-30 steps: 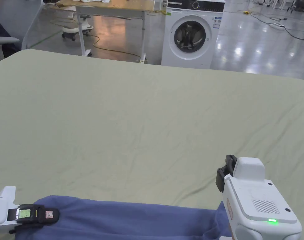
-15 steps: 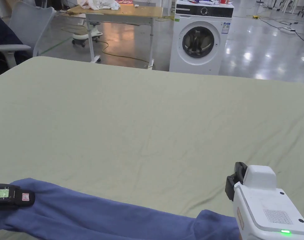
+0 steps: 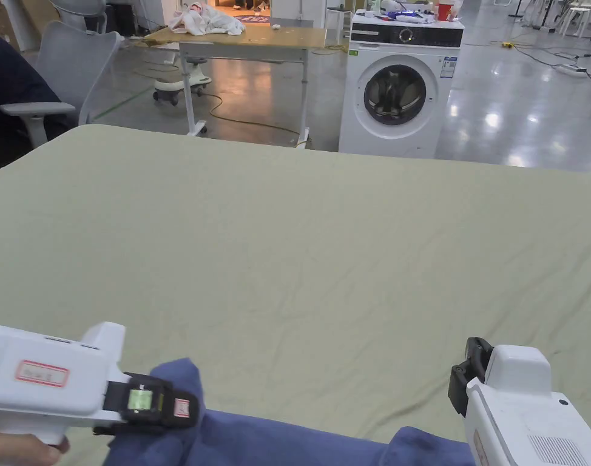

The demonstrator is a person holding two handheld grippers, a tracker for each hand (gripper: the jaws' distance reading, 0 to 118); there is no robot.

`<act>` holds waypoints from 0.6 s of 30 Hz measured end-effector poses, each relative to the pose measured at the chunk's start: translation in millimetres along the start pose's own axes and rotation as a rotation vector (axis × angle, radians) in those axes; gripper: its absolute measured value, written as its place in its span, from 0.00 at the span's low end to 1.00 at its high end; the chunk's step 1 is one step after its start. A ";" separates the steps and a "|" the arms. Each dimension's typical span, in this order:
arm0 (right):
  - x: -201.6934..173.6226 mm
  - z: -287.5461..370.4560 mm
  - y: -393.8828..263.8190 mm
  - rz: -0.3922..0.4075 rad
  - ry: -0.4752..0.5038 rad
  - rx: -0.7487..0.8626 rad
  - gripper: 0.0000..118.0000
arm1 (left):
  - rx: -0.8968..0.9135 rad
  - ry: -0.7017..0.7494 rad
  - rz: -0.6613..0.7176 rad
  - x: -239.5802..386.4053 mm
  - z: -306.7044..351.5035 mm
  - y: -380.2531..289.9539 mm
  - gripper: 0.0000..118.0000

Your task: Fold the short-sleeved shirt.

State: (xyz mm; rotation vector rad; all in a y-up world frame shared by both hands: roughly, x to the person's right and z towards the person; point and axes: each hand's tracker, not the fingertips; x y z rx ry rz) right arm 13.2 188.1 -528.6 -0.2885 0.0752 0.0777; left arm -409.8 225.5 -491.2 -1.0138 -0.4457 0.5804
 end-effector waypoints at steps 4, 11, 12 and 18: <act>7.0 1.4 -3.3 -0.008 -0.013 -0.008 0.01 | -0.045 0.043 -0.019 9.2 -52.1 -3.9 0.07; 17.2 3.2 -10.6 -0.019 -0.035 -0.030 0.01 | -0.144 0.155 0.029 14.8 -136.2 -16.8 0.07; 18.0 3.6 -11.2 -0.021 -0.038 -0.033 0.01 | -0.156 0.179 0.027 17.6 -145.0 -19.8 0.07; 20.2 5.4 -14.9 -0.023 -0.047 -0.041 0.01 | -0.130 0.229 0.022 20.6 -162.5 -26.7 0.19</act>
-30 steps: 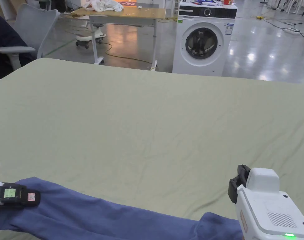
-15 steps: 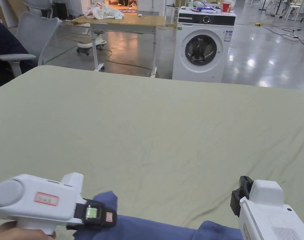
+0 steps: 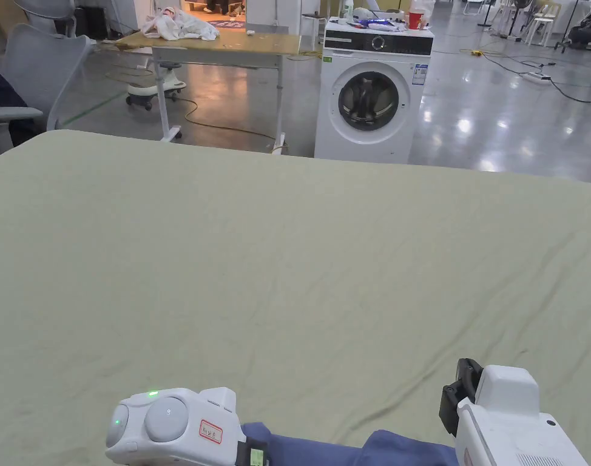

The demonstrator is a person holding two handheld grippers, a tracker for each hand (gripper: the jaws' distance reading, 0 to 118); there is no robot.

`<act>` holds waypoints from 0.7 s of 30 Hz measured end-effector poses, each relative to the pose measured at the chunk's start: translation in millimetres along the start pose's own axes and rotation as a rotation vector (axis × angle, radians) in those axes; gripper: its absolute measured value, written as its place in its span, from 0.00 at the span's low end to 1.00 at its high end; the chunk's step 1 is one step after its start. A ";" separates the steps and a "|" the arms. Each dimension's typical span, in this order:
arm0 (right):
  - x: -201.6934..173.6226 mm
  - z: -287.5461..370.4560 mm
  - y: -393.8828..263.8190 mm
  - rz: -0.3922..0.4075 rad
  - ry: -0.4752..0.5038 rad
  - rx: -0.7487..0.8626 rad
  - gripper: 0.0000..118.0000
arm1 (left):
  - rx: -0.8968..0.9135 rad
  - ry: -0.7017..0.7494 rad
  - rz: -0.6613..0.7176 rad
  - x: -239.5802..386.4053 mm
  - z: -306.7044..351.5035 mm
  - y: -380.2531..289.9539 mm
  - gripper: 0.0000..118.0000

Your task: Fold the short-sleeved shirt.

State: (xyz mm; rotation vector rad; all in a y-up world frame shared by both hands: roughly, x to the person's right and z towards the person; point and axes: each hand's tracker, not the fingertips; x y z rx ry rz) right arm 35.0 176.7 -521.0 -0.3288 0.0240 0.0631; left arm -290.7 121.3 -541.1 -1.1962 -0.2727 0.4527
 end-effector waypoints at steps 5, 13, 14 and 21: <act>-0.6 1.1 -1.9 0.002 0.003 -0.007 0.01 | 0.044 -0.093 0.022 3.3 16.1 -1.0 0.46; 0.1 6.5 -0.4 0.003 0.006 -0.003 0.01 | 0.132 -0.116 0.010 -13.6 54.0 -0.1 0.21; 0.5 7.2 -0.4 0.002 0.006 -0.003 0.01 | 0.138 -0.110 0.002 -15.2 56.6 -1.2 0.18; 2.2 10.0 -5.3 0.008 0.006 -0.016 0.01 | -0.015 -0.021 -0.132 -9.1 34.1 -19.3 0.11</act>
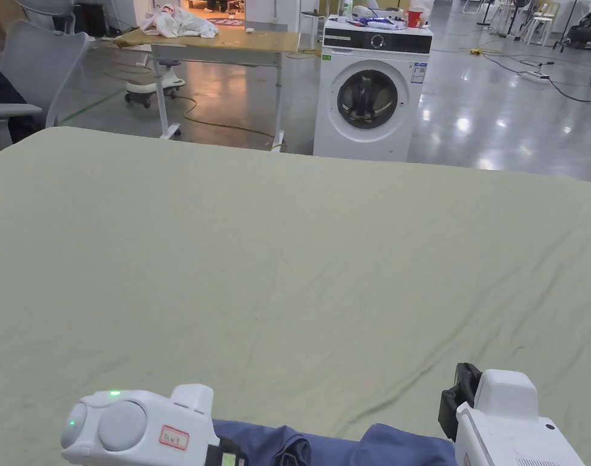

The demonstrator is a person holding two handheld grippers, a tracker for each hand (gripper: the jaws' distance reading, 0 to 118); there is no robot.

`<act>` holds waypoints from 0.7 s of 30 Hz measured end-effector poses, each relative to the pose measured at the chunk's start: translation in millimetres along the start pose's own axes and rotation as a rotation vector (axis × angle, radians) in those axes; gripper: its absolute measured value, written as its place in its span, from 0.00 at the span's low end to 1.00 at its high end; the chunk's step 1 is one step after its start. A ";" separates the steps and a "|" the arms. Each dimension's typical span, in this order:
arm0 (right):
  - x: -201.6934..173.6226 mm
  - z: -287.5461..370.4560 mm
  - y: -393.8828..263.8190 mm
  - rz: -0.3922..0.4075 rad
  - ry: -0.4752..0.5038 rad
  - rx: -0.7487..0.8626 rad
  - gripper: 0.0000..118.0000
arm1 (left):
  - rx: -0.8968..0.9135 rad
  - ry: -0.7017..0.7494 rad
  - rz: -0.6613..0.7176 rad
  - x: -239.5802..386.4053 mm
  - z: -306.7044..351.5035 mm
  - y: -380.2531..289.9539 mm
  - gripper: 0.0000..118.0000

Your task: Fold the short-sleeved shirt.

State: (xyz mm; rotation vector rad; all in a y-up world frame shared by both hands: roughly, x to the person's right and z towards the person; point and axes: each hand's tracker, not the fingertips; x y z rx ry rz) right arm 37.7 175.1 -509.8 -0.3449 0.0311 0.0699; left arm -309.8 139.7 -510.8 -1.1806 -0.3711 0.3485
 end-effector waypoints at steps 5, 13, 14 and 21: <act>0.7 -1.2 -4.8 -0.001 -0.003 -0.011 0.01 | -0.090 -0.111 -0.055 20.2 -29.6 -18.4 0.11; -0.8 -0.1 -5.5 -0.009 -0.002 -0.013 0.01 | 0.000 -0.141 -0.034 22.4 -50.1 -27.9 0.11; -1.1 0.0 -5.4 -0.008 -0.001 -0.013 0.01 | 0.009 -0.144 -0.040 23.3 -48.0 -28.9 0.11; -2.1 -1.2 -4.6 -0.006 0.007 -0.013 0.01 | 0.007 -0.203 -0.098 28.2 -38.0 -31.1 0.11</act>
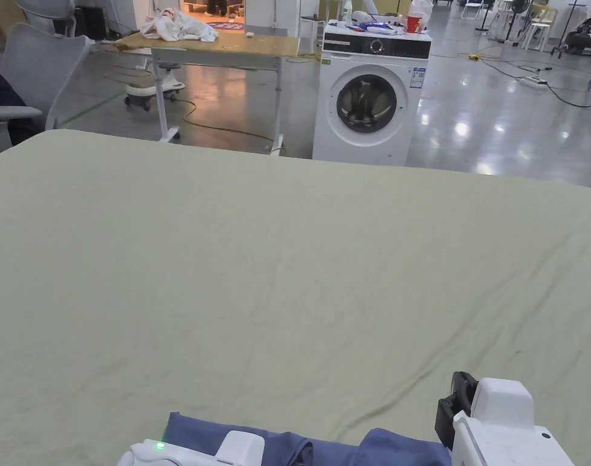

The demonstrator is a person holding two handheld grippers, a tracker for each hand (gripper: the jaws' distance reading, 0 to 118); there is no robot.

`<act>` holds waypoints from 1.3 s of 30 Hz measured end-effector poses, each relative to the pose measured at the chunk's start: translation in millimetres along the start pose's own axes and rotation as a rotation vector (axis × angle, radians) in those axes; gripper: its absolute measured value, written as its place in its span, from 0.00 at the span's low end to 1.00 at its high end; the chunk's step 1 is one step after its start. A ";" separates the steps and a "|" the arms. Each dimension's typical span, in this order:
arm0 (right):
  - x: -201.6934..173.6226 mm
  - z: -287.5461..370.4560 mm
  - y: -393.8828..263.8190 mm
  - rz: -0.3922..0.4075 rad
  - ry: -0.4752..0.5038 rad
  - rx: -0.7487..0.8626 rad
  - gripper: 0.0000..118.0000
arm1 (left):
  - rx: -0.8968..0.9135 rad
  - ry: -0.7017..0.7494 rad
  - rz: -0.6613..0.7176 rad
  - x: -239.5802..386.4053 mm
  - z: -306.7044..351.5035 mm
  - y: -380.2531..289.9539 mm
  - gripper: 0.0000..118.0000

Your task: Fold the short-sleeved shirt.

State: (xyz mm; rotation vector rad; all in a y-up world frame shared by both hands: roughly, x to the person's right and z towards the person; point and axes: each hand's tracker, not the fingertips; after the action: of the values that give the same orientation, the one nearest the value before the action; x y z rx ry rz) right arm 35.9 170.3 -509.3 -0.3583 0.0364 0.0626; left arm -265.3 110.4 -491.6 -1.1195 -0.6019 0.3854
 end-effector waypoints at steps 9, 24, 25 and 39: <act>0.9 0.2 1.6 -0.013 0.000 0.003 0.01 | 0.115 -0.038 0.082 -26.6 40.5 5.6 0.14; -8.5 -2.4 2.7 -0.018 0.043 0.025 0.01 | 0.180 -0.074 0.338 -179.3 114.3 -10.0 0.71; -9.6 -2.0 3.1 -0.017 0.046 0.026 0.01 | 0.169 -0.103 0.347 -186.7 108.2 -13.4 0.71; -13.0 2.9 9.7 -0.017 0.048 0.063 0.01 | 0.228 -0.270 0.284 -192.1 74.0 -5.0 0.07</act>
State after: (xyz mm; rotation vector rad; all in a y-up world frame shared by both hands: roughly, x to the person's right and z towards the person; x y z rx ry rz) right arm 22.4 179.7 -509.4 -0.2973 0.0823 0.0363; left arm -461.5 51.7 -513.4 -0.9403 -0.6175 0.8397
